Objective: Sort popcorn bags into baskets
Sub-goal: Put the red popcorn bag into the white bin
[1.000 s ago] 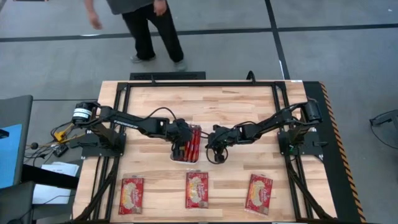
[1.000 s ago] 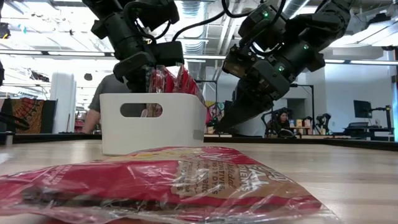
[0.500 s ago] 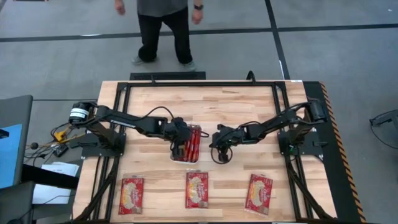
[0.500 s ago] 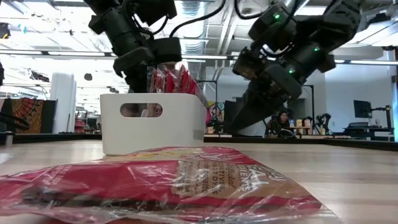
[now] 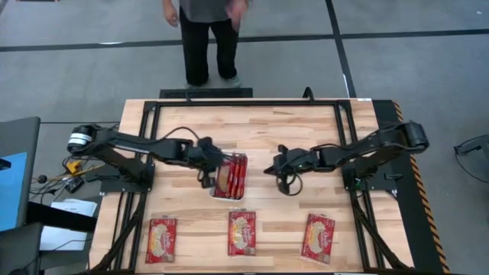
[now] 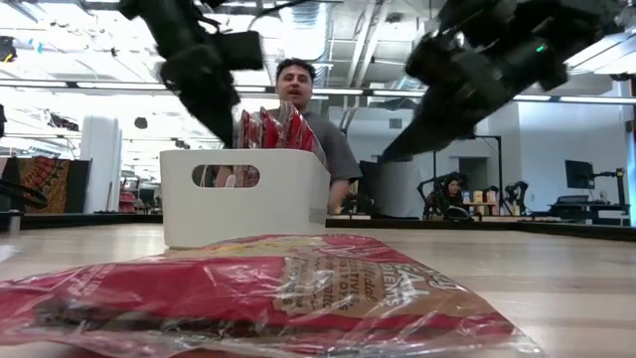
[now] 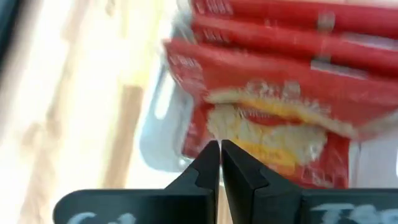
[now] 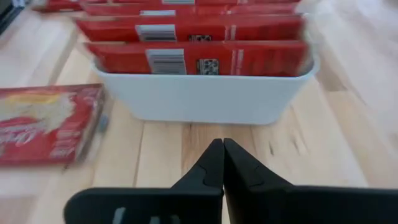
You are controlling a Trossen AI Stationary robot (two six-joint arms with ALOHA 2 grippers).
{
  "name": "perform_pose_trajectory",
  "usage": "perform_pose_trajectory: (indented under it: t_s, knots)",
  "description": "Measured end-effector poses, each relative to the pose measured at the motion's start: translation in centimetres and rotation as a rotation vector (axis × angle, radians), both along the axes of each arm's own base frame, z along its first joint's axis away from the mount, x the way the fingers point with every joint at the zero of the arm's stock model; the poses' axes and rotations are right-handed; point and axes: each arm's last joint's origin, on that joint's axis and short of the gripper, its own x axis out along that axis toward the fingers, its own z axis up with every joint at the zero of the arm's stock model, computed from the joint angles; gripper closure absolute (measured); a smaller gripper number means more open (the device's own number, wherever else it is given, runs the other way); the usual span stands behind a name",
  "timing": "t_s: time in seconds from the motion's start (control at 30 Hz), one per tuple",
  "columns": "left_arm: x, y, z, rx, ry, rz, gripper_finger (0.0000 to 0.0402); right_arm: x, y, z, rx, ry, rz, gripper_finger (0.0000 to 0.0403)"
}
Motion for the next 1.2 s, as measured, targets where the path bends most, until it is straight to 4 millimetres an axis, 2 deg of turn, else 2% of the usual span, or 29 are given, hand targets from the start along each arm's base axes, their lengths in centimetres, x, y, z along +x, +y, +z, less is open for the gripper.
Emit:
perform_pose_trajectory:
  t_s: [0.1, 0.23, 0.37, 0.53, 0.67, 0.9, 1.2]
  knots:
    - [-1.5, -0.1, 1.2, 0.027, -0.049, 0.034, 0.0395, -0.9, 0.5, 2.0, -0.014, -0.066, 0.026, 0.0394]
    - [-3.3, -0.4, 2.2, 0.024, -0.208, 0.081, 0.0395, -2.1, 1.5, 4.4, -0.015, -0.159, 0.074, 0.0394]
    - [-4.9, -1.1, 1.2, -0.006, -0.347, 0.078, 0.0395, -3.2, 2.2, 5.1, -0.021, -0.151, 0.079, 0.0391]
    - [-7.0, -1.9, -0.7, -0.04, -0.385, 0.115, 0.0382, -4.1, 2.8, 5.0, -0.017, -0.106, 0.061, 0.0393]
    - [-7.9, -2.4, -1.3, -0.043, -0.405, 0.149, 0.0361, -4.0, 3.2, 5.1, -0.022, -0.121, 0.052, 0.0392]
    - [-8.1, -2.7, -1.1, -0.032, -0.435, 0.161, 0.0333, -3.5, 2.9, 4.6, -0.039, -0.107, 0.025, 0.0391]
    - [-8.1, -2.6, -1.1, -0.017, -0.436, 0.167, 0.033, -3.5, 2.9, 4.4, -0.044, -0.09, 0.029, 0.0387]
